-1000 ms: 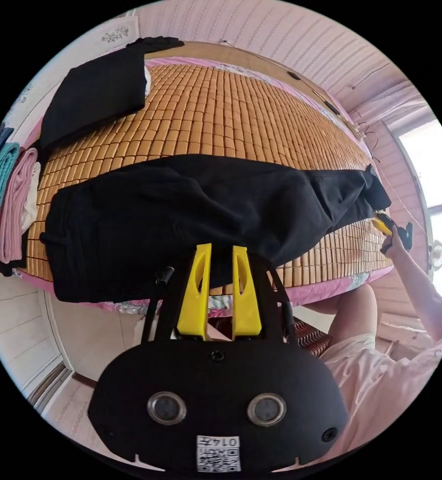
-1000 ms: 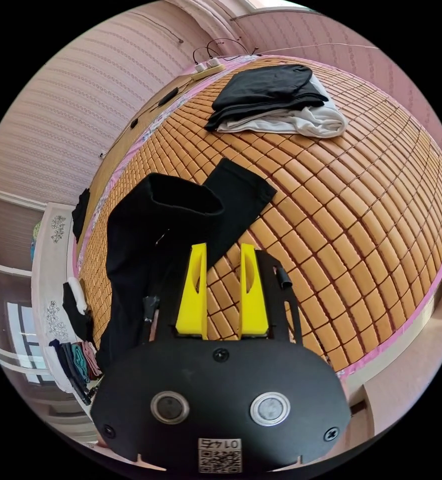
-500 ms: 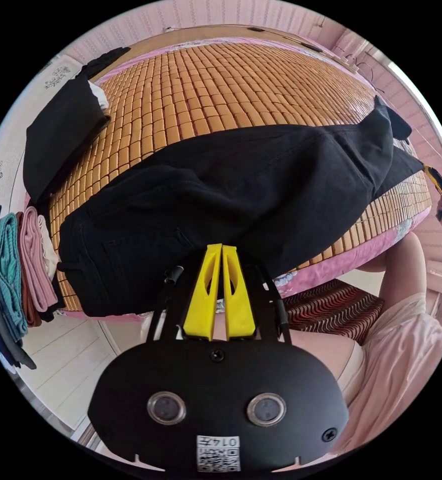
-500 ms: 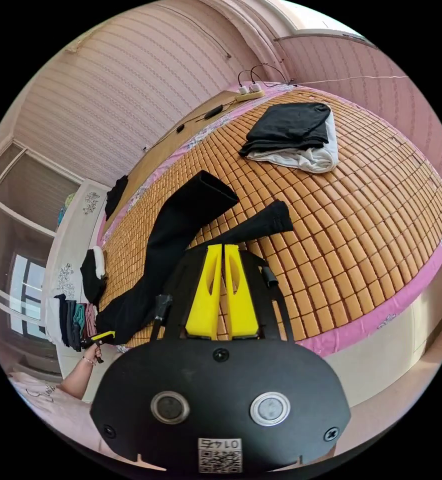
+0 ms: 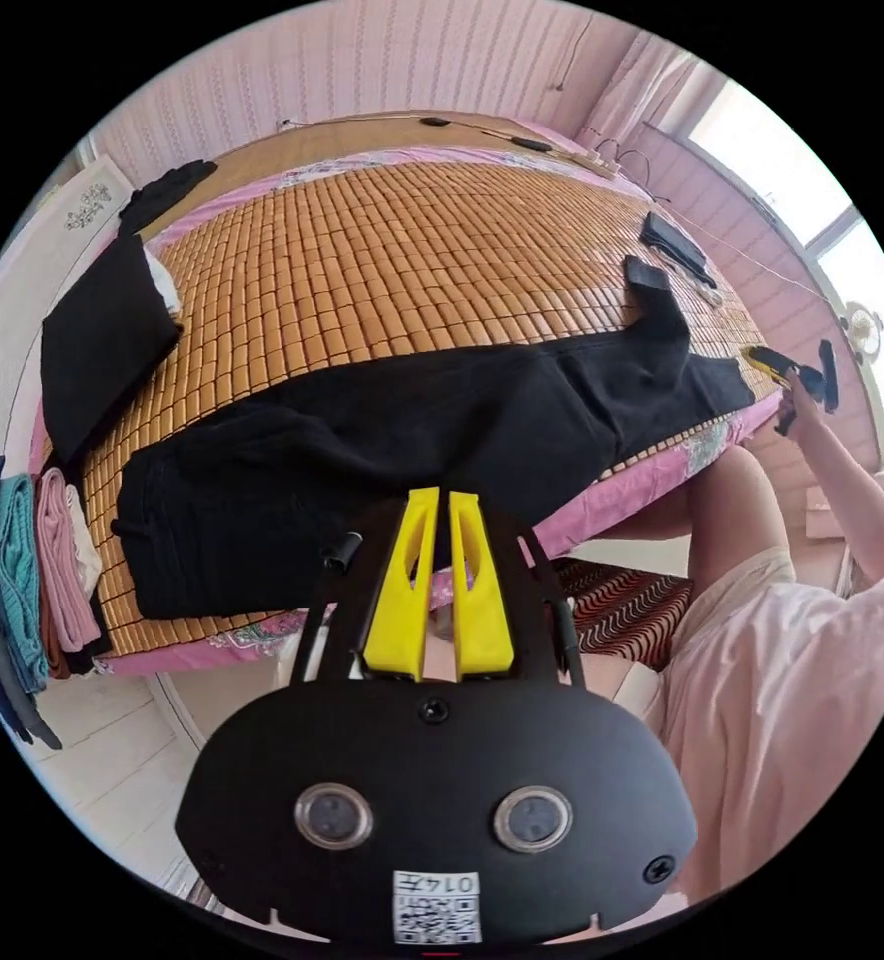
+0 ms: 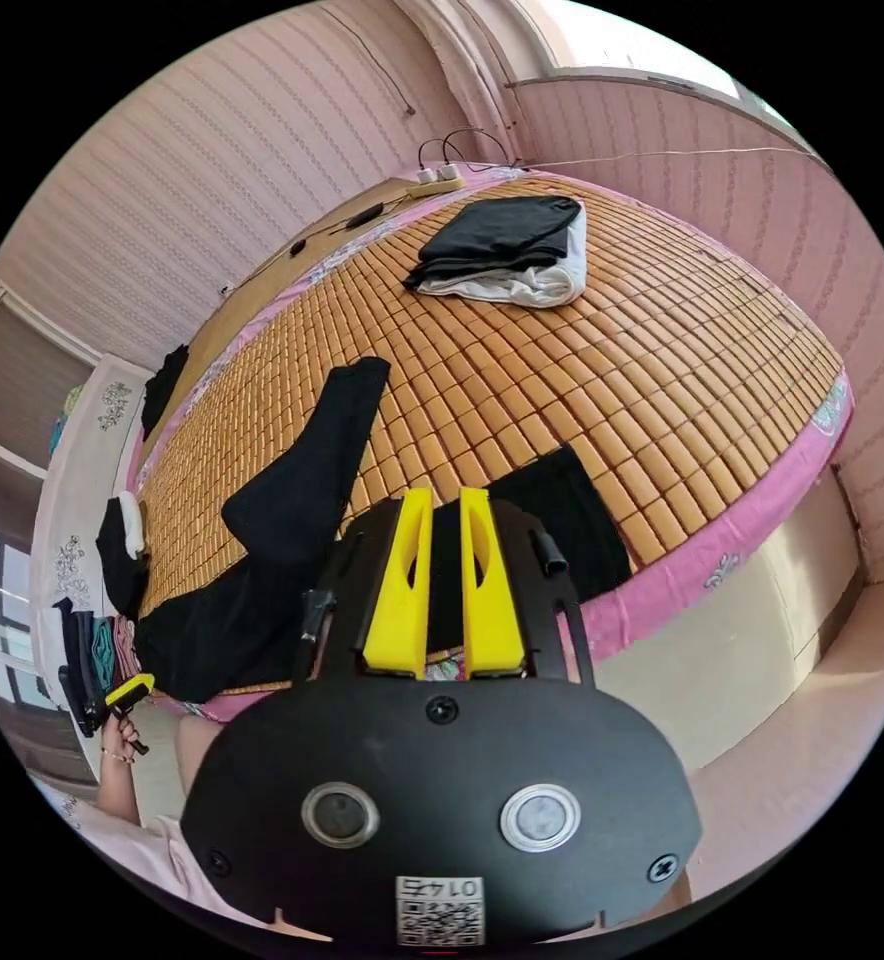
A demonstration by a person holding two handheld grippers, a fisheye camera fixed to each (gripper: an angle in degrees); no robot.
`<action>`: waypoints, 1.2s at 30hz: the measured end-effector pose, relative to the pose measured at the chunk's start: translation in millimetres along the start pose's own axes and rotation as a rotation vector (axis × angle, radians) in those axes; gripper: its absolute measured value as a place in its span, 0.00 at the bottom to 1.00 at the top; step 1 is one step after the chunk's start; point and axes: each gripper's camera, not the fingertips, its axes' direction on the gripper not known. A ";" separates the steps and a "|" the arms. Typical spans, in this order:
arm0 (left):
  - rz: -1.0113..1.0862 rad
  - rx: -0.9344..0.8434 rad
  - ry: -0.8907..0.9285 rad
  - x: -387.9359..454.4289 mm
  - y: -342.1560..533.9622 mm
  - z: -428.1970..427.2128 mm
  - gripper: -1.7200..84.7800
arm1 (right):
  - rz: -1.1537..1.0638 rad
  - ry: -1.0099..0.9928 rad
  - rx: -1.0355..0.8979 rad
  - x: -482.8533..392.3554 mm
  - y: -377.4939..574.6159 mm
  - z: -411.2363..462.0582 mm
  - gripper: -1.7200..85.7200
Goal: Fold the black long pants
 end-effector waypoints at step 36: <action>0.345 -0.143 -0.012 157.8 -104.3 84.3 0.09 | 0.063 0.197 0.010 0.8 48.9 -66.9 0.13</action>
